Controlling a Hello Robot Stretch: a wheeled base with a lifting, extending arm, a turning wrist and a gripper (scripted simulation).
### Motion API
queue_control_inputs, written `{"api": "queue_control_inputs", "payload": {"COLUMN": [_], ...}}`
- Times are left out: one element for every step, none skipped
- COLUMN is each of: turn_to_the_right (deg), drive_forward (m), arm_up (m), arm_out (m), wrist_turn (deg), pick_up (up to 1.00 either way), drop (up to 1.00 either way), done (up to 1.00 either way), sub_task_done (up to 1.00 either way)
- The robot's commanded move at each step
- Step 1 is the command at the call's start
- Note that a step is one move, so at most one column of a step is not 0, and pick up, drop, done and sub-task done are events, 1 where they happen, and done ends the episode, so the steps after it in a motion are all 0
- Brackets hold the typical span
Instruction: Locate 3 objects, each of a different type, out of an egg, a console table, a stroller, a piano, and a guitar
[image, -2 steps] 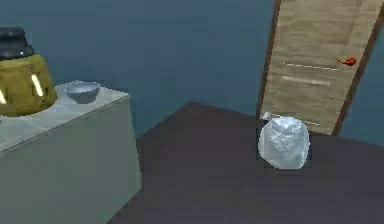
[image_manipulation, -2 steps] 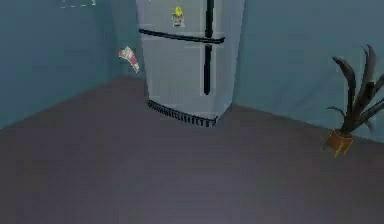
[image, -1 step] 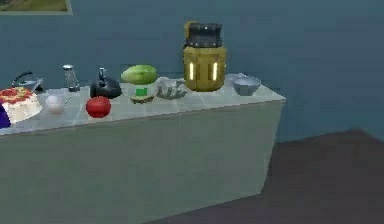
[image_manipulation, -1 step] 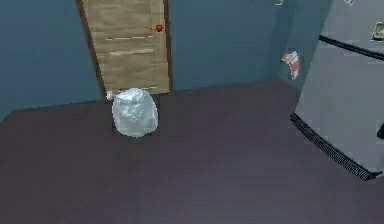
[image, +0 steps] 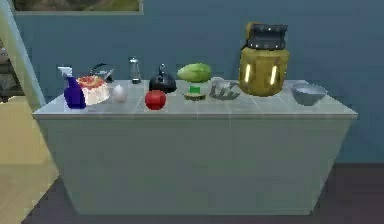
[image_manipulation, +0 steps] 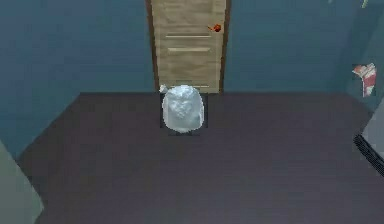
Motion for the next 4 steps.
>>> {"api": "queue_control_inputs", "payload": {"turn_to_the_right": [0.0, -27.0, 0.0, -45.0], "drive_forward": [0.40, 0.00, 0.00, 0.00], "arm_up": [0.00, 0.00, 0.00, 0.00], "arm_out": [0.00, 0.00, 0.00, 0.00], "wrist_turn": [0.0, 0.0, 0.0, 0.0], "pick_up": [0.00, 0.00, 0.00, 0.00], "drop": [0.00, 0.00, 0.00, 0.00], "done": [0.00, 0.00, 0.00, 0.00], "sub_task_done": [0.00, 0.00, 1.00, 0.00]}}
